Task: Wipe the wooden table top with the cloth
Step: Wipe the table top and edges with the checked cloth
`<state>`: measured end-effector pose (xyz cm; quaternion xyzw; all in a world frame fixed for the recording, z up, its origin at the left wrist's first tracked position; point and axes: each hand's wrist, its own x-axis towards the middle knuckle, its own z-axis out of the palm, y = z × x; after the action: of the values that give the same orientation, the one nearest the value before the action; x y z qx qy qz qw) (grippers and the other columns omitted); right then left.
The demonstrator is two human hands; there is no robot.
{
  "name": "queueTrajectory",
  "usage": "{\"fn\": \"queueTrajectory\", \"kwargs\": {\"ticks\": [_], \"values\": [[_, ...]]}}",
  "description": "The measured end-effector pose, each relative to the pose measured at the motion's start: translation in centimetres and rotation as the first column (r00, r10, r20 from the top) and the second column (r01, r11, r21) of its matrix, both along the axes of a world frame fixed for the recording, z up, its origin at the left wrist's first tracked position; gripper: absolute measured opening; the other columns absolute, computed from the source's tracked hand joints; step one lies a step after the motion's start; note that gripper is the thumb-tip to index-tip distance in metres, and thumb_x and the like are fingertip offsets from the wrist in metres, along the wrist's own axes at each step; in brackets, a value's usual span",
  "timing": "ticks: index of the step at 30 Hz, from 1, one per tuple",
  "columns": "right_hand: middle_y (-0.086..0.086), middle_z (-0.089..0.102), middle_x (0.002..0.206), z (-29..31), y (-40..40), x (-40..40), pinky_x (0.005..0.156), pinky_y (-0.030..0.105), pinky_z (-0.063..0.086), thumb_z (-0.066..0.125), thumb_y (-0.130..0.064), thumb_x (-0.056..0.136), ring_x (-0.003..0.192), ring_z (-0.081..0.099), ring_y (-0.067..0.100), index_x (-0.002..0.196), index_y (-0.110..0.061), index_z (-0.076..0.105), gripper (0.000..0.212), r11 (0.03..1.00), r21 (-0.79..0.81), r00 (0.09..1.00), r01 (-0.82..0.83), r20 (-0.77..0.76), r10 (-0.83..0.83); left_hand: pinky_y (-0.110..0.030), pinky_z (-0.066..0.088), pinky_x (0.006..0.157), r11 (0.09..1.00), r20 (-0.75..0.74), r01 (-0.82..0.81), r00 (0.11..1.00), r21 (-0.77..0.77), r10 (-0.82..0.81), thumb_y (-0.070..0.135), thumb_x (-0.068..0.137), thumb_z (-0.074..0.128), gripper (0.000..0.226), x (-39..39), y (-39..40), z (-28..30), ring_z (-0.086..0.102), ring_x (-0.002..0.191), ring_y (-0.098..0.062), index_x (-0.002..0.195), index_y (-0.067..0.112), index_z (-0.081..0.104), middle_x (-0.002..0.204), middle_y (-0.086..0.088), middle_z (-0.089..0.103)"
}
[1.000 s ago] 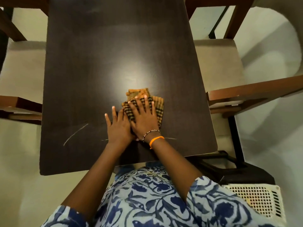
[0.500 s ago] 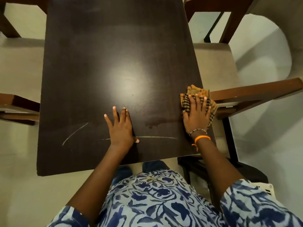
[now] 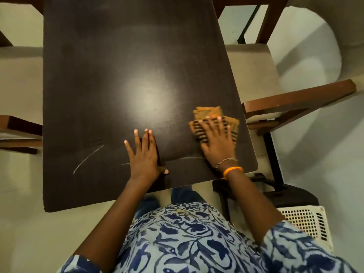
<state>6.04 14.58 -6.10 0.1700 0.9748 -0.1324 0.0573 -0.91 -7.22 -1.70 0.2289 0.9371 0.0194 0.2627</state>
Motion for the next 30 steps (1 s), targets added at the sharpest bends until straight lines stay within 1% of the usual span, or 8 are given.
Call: {"fn": "queueTrajectory", "kwargs": {"ticks": [4,8,13,18,20,23,27,30], "values": [[0.006,0.025,0.154,0.4,5.6,3.0,0.115,0.057,0.005,0.039,-0.037,0.084,0.144,0.008,0.032,0.145,-0.024,0.026,0.063,0.957,0.073,0.959,0.282,0.012,-0.284,-0.058,-0.02,0.105,0.997,0.036,-0.02,0.999,0.077,0.017,0.057,0.07,0.067,0.121,-0.1,-0.6,-0.4,-0.026,0.14,-0.034,0.148,0.01,-0.013,0.159,-0.006,-0.011],[0.007,0.019,0.156,0.3,2.9,2.5,0.114,0.056,-0.001,0.051,-0.028,0.089,0.145,0.001,0.033,0.145,-0.021,0.024,0.063,0.916,0.051,0.917,0.397,0.016,-0.398,-0.058,-0.02,0.106,0.988,0.04,-0.037,0.999,0.147,0.032,0.055,0.07,0.068,0.12,-0.6,-1.5,-0.5,-0.026,0.141,-0.032,0.149,0.011,-0.011,0.159,-0.004,-0.008],[0.011,0.025,0.154,0.1,-6.0,1.3,0.112,0.058,0.003,0.037,-0.044,0.081,0.143,0.009,0.039,0.144,-0.021,0.027,0.068,0.98,0.041,0.98,0.197,0.016,-0.198,-0.055,-0.022,0.105,0.981,0.043,-0.079,0.996,0.179,0.073,0.048,0.076,0.067,0.11,-1.0,-3.7,-0.1,-0.024,0.142,-0.03,0.149,0.012,-0.007,0.159,-0.004,-0.004],[0.007,0.022,0.155,0.0,-17.9,-2.0,0.112,0.06,0.007,0.04,-0.043,0.082,0.144,0.008,0.035,0.145,-0.025,0.023,0.068,0.987,-0.074,0.99,-0.142,-0.021,0.141,-0.058,-0.016,0.11,0.951,0.045,-0.186,0.983,0.248,0.181,0.016,0.09,0.049,0.075,-1.7,-6.7,0.8,-0.017,0.144,-0.029,0.15,0.011,0.004,0.159,-0.004,0.008],[0.005,0.016,0.157,-0.1,-19.6,-2.9,0.115,0.058,0.004,0.045,-0.039,0.084,0.145,0.0,0.031,0.146,-0.026,0.021,0.068,0.962,-0.11,0.967,-0.252,0.014,0.255,-0.057,-0.015,0.111,0.932,0.031,-0.233,0.972,0.278,0.234,0.011,0.091,0.042,0.068,-1.9,-7.8,0.8,-0.014,0.145,-0.028,0.15,0.012,0.007,0.158,-0.003,0.013],[0.001,0.025,0.155,-0.2,-17.8,-2.7,0.113,0.056,0.006,0.037,-0.043,0.075,0.144,0.012,0.031,0.144,-0.03,0.028,0.07,0.935,-0.06,0.937,-0.349,-0.025,0.349,-0.056,-0.013,0.112,0.921,0.022,-0.27,0.961,0.281,0.275,0.007,0.092,0.041,0.065,-1.9,-9.4,0.4,-0.011,0.146,-0.027,0.149,0.012,0.011,0.158,-0.004,0.016],[0.002,0.032,0.152,-0.4,-12.0,-0.6,0.111,0.063,0.014,0.038,-0.046,0.07,0.143,0.018,0.033,0.142,-0.03,0.032,0.074,0.984,0.016,0.984,-0.176,-0.032,0.177,-0.054,-0.013,0.112,0.897,0.031,-0.307,0.949,0.318,0.314,0.021,0.094,0.048,0.058,-2.1,-11.0,0.1,-0.007,0.146,-0.025,0.146,0.015,0.025,0.156,-0.004,0.021],[0.002,0.026,0.154,-0.3,-8.4,0.8,0.114,0.059,0.007,0.034,-0.05,0.072,0.144,0.012,0.031,0.144,-0.031,0.027,0.074,0.998,0.051,1.0,0.02,0.004,-0.02,-0.055,-0.015,0.111,0.887,-0.001,-0.29,0.951,0.361,0.311,0.028,0.093,0.05,0.03,-2.2,-12.6,0.0,0.0,0.147,-0.025,0.12,0.018,0.059,0.152,-0.001,0.031]]}}
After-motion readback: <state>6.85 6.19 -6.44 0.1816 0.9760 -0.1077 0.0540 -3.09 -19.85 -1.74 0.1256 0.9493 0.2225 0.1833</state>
